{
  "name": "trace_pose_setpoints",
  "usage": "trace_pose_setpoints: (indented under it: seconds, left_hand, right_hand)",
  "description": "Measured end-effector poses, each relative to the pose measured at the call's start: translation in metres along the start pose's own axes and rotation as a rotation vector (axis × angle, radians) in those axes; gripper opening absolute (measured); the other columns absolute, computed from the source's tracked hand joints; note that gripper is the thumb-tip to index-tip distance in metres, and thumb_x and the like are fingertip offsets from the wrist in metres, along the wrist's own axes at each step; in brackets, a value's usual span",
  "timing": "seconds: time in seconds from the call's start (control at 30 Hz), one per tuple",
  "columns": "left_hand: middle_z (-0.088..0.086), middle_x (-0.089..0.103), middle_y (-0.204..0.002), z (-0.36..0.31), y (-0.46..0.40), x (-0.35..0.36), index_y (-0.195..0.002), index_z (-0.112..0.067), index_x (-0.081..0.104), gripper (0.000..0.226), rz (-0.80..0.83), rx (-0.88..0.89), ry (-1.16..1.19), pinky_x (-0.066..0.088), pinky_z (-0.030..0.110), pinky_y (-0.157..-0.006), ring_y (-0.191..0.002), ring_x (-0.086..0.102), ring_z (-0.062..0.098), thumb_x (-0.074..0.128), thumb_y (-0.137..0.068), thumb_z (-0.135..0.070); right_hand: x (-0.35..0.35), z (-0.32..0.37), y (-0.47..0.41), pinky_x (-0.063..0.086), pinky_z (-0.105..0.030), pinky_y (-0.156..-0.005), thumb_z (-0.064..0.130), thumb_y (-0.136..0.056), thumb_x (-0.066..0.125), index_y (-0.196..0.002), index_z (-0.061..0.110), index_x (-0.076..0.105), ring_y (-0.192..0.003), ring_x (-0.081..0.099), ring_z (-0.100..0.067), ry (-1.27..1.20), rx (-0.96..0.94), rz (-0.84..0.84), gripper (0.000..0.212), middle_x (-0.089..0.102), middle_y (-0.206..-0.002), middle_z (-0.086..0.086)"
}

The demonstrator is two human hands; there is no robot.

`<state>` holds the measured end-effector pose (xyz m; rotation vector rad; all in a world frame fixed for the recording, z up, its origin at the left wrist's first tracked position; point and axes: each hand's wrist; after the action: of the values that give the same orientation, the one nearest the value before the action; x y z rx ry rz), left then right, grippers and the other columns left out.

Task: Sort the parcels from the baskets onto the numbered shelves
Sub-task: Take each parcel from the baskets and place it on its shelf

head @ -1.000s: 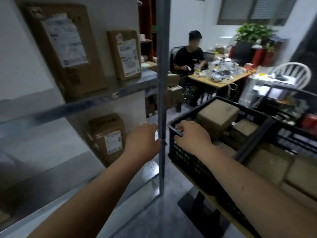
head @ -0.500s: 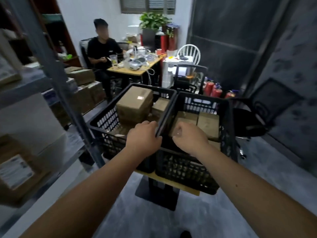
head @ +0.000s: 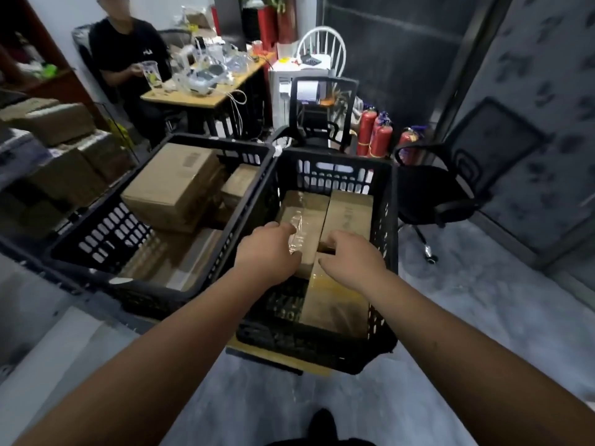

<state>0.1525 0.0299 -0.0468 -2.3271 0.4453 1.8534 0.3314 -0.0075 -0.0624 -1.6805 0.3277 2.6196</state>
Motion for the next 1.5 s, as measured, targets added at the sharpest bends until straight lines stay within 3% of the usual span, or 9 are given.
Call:
trace_pose_setpoints:
  seconds: [0.2,0.33,0.43,0.67,0.87,1.07,1.23,1.4,1.5]
  left_hand:
    - [0.001,0.058,-0.139,-0.010,-0.026,0.037,-0.147,-0.031,0.052,0.060,0.144,-0.066,0.002,0.055,0.043,-0.091,-0.124,0.058,0.026,0.065,-0.091,-0.048]
    - [-0.001,0.059,-0.139,-0.007,-0.041,0.055,-0.145,-0.031,0.054,0.059,0.286,-0.087,-0.007,0.054,0.042,-0.096,-0.126,0.058,0.025,0.065,-0.090,-0.050]
    - [-0.001,0.065,-0.123,-0.005,-0.050,0.069,-0.129,-0.033,0.061,0.051,0.418,-0.073,-0.045,0.057,0.040,-0.088,-0.110,0.063,0.023,0.067,-0.084,-0.056]
    - [-0.006,0.069,-0.119,0.001,-0.069,0.104,-0.127,-0.037,0.066,0.072,0.642,0.011,-0.057,0.057,0.042,-0.094,-0.107,0.065,0.021,0.068,-0.072,-0.083]
    - [-0.001,0.068,-0.117,0.014,-0.077,0.121,-0.127,-0.025,0.065,0.066,0.706,0.055,-0.005,0.055,0.038,-0.091,-0.101,0.062,0.020,0.068,-0.084,-0.074]
    - [-0.002,0.066,-0.110,0.026,-0.079,0.126,-0.121,-0.025,0.061,0.057,0.735,0.084,0.058,0.055,0.040,-0.092,-0.101,0.063,0.020,0.067,-0.088,-0.071]
    - [-0.003,0.063,-0.104,0.033,-0.083,0.127,-0.123,-0.017,0.062,0.052,0.760,0.077,0.187,0.046,0.027,-0.066,-0.086,0.059,0.012,0.076,-0.090,-0.054]
    - [0.006,0.065,-0.111,0.028,-0.086,0.133,-0.128,-0.008,0.063,0.051,0.809,0.026,0.270,0.049,0.033,-0.083,-0.100,0.061,0.023,0.076,-0.094,-0.044]
    - [0.005,0.062,-0.103,0.022,-0.083,0.133,-0.124,-0.007,0.064,0.039,0.829,0.004,0.247,0.047,0.033,-0.082,-0.097,0.059,0.022,0.072,-0.099,-0.036]
  right_hand:
    - [0.022,-0.027,-0.027,0.052,-0.032,-0.071,0.027,-0.088,0.064,-0.119,0.020,0.065,-0.093,0.060,-0.022,-0.015,0.021,0.132,0.033,0.063,-0.111,-0.002]
    - [0.038,-0.034,-0.037,0.050,-0.034,-0.076,0.030,-0.089,0.063,-0.118,0.019,0.063,-0.101,0.061,-0.026,0.042,0.052,0.230,0.031,0.063,-0.118,-0.005]
    - [0.046,-0.032,-0.040,0.047,-0.034,-0.072,0.034,-0.090,0.062,-0.110,0.024,0.057,-0.095,0.057,-0.024,0.054,0.095,0.290,0.024,0.058,-0.115,-0.006]
    - [0.060,-0.034,-0.027,0.053,-0.042,-0.099,0.041,-0.086,0.072,-0.140,0.013,0.053,-0.124,0.051,-0.034,-0.041,0.290,0.296,0.064,0.049,-0.139,-0.015]
    - [0.065,-0.030,-0.007,0.049,-0.039,-0.101,0.023,-0.089,0.069,-0.145,0.015,0.046,-0.129,0.046,-0.036,-0.084,0.423,0.227,0.061,0.035,-0.150,-0.016]
    - [0.066,-0.028,0.000,0.052,-0.037,-0.095,0.018,-0.089,0.067,-0.148,0.014,0.041,-0.122,0.054,-0.035,-0.216,0.569,0.159,0.065,0.041,-0.145,-0.019]
    - [0.070,-0.025,0.003,0.050,-0.034,-0.084,0.025,-0.091,0.071,-0.156,0.015,0.032,-0.122,0.058,-0.034,-0.376,0.701,0.177,0.077,0.052,-0.143,-0.017]
    - [0.067,-0.028,0.002,0.044,-0.034,-0.101,0.031,-0.093,0.074,-0.164,0.017,0.021,-0.143,0.045,-0.033,-0.496,0.728,0.175,0.090,0.039,-0.163,-0.010]
    - [0.064,-0.025,0.002,0.043,-0.036,-0.109,0.032,-0.093,0.075,-0.166,0.018,0.021,-0.146,0.042,-0.031,-0.544,0.734,0.162,0.092,0.035,-0.166,-0.008]
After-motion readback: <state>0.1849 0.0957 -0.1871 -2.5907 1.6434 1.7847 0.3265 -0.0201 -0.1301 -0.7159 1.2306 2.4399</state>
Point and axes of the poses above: each hand's wrist, its own y-axis away from the middle knuckle, its own x-axis out of the palm, z = x × y
